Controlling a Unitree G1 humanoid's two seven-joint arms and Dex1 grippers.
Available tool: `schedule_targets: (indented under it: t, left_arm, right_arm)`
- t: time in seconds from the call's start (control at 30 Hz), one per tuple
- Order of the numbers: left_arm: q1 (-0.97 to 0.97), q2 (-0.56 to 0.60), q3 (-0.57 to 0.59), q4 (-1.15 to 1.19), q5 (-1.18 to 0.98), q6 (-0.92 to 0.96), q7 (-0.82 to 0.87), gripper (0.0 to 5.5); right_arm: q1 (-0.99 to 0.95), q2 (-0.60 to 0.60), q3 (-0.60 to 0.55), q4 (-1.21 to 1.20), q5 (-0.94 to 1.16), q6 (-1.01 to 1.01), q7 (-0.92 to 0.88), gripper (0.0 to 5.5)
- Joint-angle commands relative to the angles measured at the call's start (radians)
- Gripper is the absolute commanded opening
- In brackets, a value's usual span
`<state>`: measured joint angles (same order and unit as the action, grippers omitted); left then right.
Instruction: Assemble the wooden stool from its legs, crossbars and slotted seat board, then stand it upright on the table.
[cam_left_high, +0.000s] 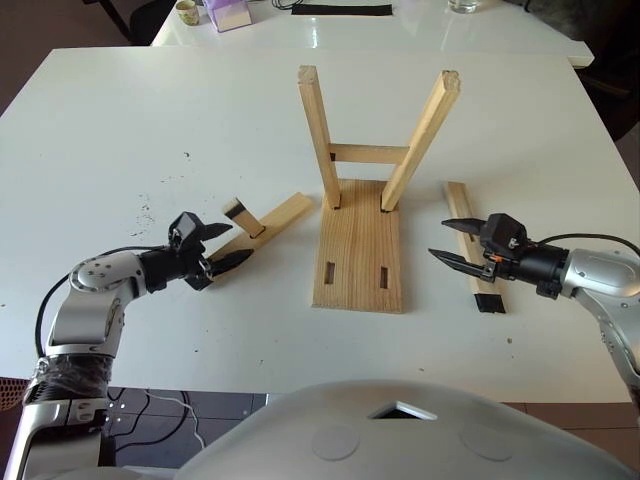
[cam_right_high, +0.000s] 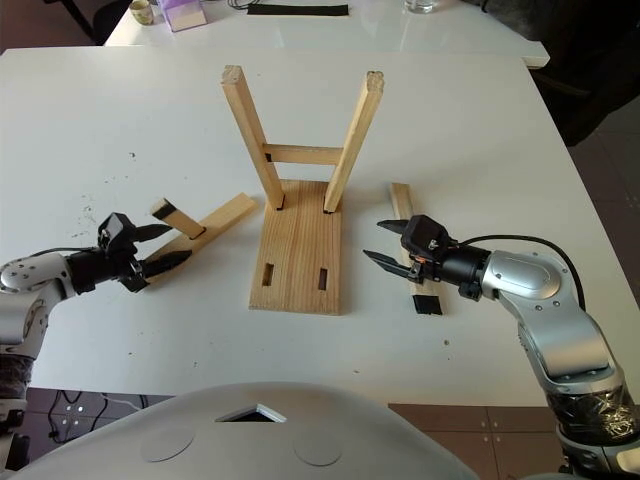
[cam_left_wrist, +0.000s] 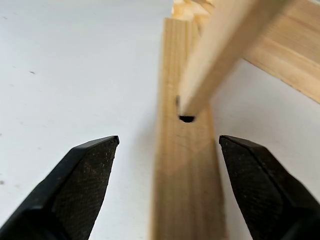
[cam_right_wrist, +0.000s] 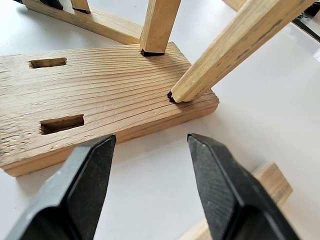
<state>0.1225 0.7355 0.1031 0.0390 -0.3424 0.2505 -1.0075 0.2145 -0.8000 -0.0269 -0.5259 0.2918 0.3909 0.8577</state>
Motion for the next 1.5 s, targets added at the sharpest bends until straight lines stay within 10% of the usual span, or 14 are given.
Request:
schedule_targets:
  t: [0.03,0.5,0.83,1.07,1.5]
  left_arm:
    - [-0.002,0.020,0.008,-0.053,-0.003,0.028,0.003,3.74]
    - [0.011,-0.004,-0.040,0.019,0.075,-0.020,0.016,3.74]
    - [-0.026,-0.030,-0.044,0.111,0.086,-0.091,0.044,2.14]
    - [-0.044,-0.049,-0.030,0.100,0.056,-0.115,0.041,2.03]
    - [-0.338,-0.019,0.364,-0.407,-0.864,0.360,0.151,2.03]
  right_arm:
    - [0.004,-0.008,0.001,-0.012,-0.005,0.009,-0.003,2.65]
    - [0.013,-0.006,0.006,-0.014,-0.009,0.010,-0.011,2.65]
    - [-0.004,-0.011,0.014,0.002,-0.013,0.001,0.000,2.65]
    - [-0.031,0.003,-0.017,-0.015,0.054,0.029,0.006,2.65]
    - [-0.498,0.006,-0.294,-0.101,0.895,0.317,-0.185,2.65]
